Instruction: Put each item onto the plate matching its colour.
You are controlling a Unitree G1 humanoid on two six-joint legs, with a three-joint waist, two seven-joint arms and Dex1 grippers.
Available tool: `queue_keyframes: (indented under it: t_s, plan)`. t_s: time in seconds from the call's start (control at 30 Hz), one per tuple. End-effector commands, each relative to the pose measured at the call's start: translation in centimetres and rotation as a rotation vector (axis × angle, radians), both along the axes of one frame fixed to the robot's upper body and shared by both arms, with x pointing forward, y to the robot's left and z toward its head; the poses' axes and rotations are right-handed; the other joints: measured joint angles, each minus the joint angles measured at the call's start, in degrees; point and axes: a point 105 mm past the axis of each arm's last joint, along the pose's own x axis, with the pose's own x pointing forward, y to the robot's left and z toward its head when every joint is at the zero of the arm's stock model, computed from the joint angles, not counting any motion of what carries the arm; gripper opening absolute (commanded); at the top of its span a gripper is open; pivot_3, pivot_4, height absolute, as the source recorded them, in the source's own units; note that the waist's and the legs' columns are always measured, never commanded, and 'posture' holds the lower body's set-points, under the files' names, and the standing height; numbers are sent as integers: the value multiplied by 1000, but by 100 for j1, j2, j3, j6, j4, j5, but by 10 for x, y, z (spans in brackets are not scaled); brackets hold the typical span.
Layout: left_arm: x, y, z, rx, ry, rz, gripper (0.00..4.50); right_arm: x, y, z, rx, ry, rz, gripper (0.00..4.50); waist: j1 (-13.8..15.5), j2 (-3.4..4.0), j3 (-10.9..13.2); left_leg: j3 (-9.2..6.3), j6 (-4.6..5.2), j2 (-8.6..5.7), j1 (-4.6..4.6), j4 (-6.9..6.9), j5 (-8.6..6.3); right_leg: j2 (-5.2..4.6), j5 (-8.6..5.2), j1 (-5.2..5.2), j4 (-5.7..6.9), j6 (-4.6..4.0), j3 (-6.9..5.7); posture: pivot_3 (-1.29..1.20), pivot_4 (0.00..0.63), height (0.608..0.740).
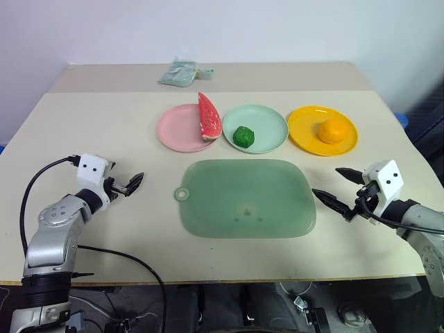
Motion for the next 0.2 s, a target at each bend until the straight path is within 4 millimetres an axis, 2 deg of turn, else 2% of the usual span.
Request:
queue_keyframes:
  t_s: [0.03, 0.2]
  plan:
    - [-4, -3, 10, 1, -52, 5, 4500, 1, 0, 7, 2, -32, -1, 4448, -6, 0, 0, 0, 0, 0, 0, 0, 0, 0, 0, 0, 0, 0, 0, 0, 150, 740]
    - [-11, -12, 7, -26, -56, 26, 4500, 7, 3, 4, 9, -22, 20, 4448, -1, 0, 0, 0, 0, 0, 0, 0, 0, -1, 0, 0, 1, 0, 0, 0, 150, 740]
